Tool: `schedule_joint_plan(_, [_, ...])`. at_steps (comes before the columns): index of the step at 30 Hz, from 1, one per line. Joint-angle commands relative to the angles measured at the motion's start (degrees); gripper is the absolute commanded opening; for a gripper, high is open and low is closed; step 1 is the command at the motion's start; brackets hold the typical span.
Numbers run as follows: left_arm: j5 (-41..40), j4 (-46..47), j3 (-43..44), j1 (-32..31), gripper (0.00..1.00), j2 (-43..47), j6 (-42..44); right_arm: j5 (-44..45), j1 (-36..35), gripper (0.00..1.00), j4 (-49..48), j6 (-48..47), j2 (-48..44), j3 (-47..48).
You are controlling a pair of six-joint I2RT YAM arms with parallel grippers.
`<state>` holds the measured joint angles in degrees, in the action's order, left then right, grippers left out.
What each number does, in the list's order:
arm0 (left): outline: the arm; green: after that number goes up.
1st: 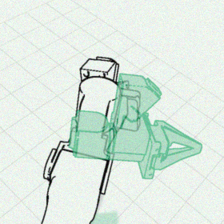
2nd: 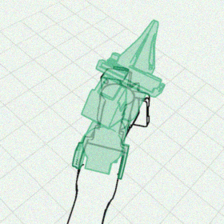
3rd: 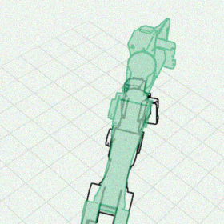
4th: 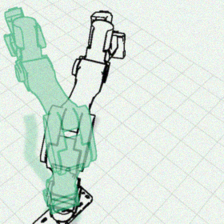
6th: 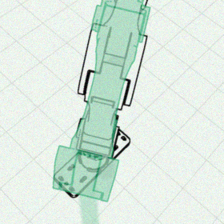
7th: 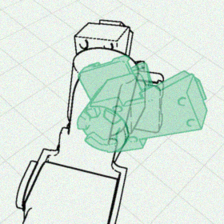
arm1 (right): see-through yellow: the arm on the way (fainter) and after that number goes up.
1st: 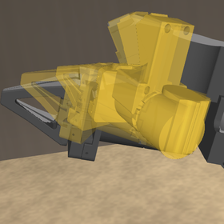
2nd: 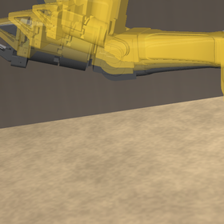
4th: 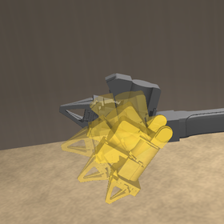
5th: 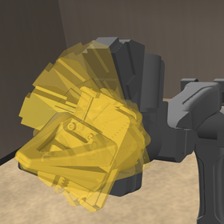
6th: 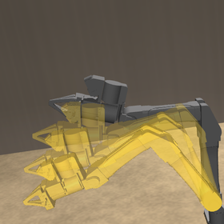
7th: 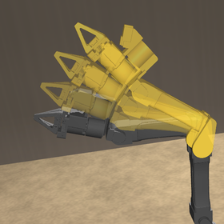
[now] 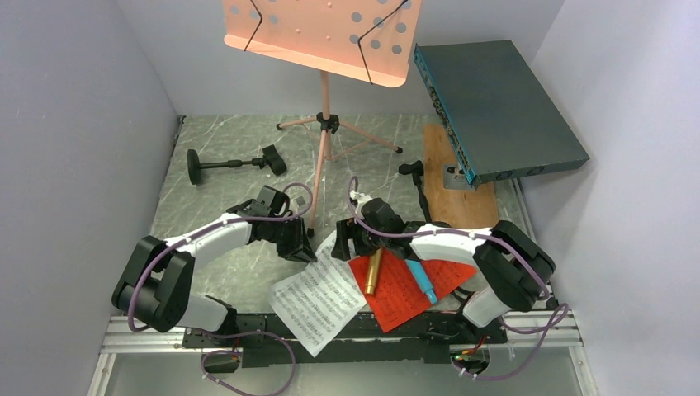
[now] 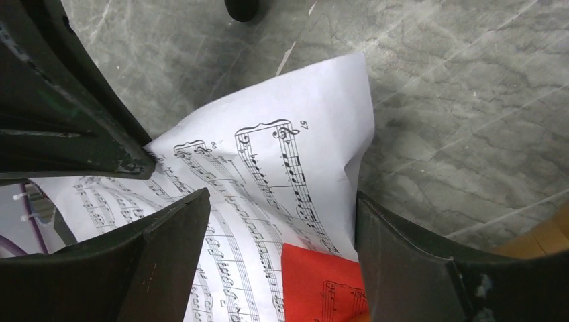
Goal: Set up the instrument practice props
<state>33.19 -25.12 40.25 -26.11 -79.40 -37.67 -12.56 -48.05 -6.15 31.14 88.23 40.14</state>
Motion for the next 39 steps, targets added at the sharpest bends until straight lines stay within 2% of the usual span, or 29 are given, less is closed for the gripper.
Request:
schedule_joint_plan(1, [0.02,1.62,1.52,-0.61,0.15,-0.54,0.9,-0.23,-0.2,0.79,0.06,0.1,-3.24,-0.33])
schedule_joint_plan(4, [-1.76,-1.97,3.19,-0.56,0.0,0.64,2.68,2.05,-0.2,0.79,3.46,-1.19,-5.49,0.38])
schedule_joint_plan(10, [-8.56,-13.09,9.45,-0.61,0.0,7.4,7.2,6.49,-0.11,0.8,9.18,-3.25,-13.48,1.75])
schedule_joint_plan(15, [-16.21,-23.03,17.95,-0.58,0.0,14.21,10.65,6.78,-0.06,0.82,8.83,-2.98,-19.64,2.32])
schedule_joint_plan(23, [-23.26,-25.03,26.82,-0.53,0.0,25.74,15.08,6.69,0.21,0.84,6.65,-2.4,-25.54,3.86])
schedule_joint_plan(28, [-23.06,-22.89,29.0,-0.53,0.0,28.97,20.84,6.4,3.1,0.88,9.93,-4.79,-28.93,6.75])
schedule_joint_plan(34, [-24.34,-25.12,31.38,-0.54,0.0,27.75,32.13,0.83,7.94,0.93,15.6,-10.47,-29.74,12.38])
schedule_joint_plan(39, [-17.99,-26.46,33.07,-0.57,0.0,27.1,39.28,-7.09,9.86,0.94,19.23,-16.62,-28.16,16.73])
